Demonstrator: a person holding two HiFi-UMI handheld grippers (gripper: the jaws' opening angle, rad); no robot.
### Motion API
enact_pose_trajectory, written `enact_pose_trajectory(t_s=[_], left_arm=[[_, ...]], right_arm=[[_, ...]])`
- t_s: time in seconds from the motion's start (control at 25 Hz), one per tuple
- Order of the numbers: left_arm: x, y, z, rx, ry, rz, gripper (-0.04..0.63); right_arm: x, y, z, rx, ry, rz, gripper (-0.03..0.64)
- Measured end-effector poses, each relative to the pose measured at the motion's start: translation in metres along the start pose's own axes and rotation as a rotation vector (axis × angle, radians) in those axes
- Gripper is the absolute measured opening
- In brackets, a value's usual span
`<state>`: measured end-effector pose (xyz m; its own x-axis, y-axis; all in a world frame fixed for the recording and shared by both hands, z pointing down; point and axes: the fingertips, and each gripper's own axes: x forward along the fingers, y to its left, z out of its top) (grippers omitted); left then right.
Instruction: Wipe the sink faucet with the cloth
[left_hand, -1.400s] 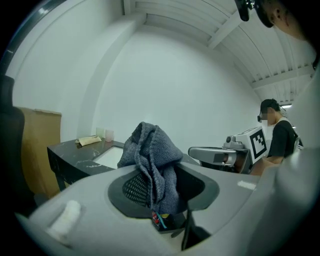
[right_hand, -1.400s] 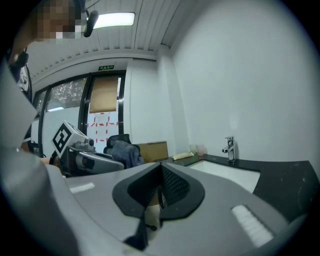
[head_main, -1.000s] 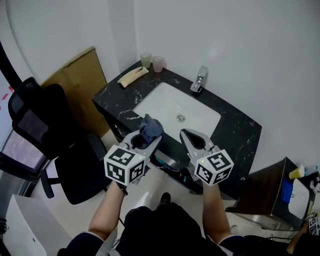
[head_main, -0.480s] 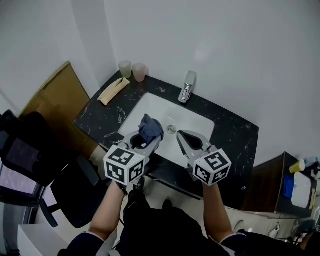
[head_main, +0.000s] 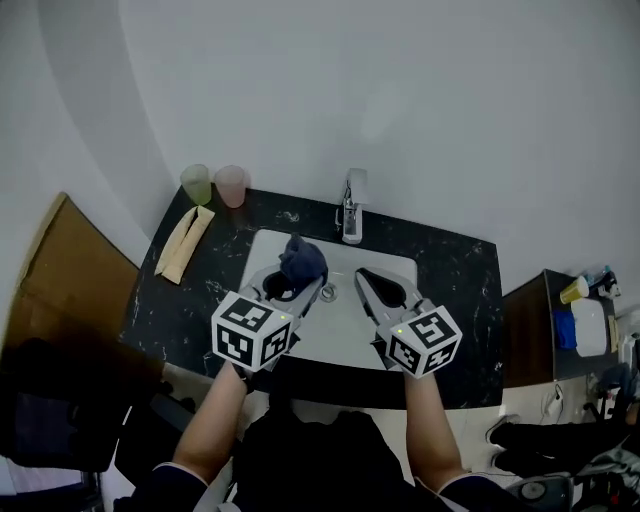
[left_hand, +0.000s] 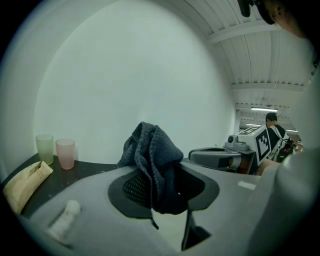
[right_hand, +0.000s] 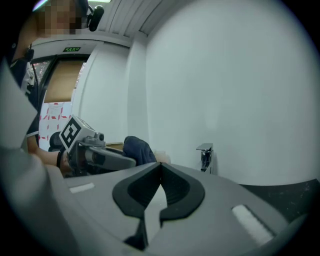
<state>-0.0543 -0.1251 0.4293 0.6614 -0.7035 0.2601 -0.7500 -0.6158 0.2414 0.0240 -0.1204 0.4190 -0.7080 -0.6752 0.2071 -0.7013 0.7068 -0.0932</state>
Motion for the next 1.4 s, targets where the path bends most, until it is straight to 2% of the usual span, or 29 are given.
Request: enact_pose_trajectory(t_s=[0.16, 0.32, 0.4, 0.64, 0.84, 1.0, 1.16, 1.4], left_arm=[[0.022, 0.019, 0.014, 0.046, 0.017, -0.066, 0.14], [0.047, 0.032, 0.022, 0.078, 0.038, -0.077, 0.14], [0.064, 0.04, 0.026, 0.098, 0.051, -0.07, 0.14], [0.101, 0.063, 0.051, 0.175, 0.058, -0.028, 0.14], [0.135, 0.077, 0.098, 0.277, 0.016, -0.004, 0.14], [0.175, 0.079, 0.116, 0.353, 0.027, -0.018, 0.14], [0.2, 0.076, 0.121, 0.413, 0.064, -0.045, 0.14], [0.216, 0.061, 0.106, 0.457, 0.126, -0.103, 0.14]], right_arm=[[0.014, -0.016, -0.004, -0.006, 0.023, -0.079, 0.006], [0.029, -0.039, -0.015, 0.007, 0.061, -0.111, 0.002], [0.038, -0.052, -0.016, 0.01, 0.074, -0.109, 0.079], [0.076, -0.073, -0.024, -0.084, 0.131, -0.101, 0.191], [0.091, -0.081, -0.033, -0.103, 0.141, -0.091, 0.195], [0.091, -0.087, -0.038, -0.092, 0.147, -0.097, 0.193], [0.096, -0.084, -0.037, -0.086, 0.13, -0.086, 0.201], [0.097, -0.083, -0.038, -0.086, 0.133, -0.081, 0.204]])
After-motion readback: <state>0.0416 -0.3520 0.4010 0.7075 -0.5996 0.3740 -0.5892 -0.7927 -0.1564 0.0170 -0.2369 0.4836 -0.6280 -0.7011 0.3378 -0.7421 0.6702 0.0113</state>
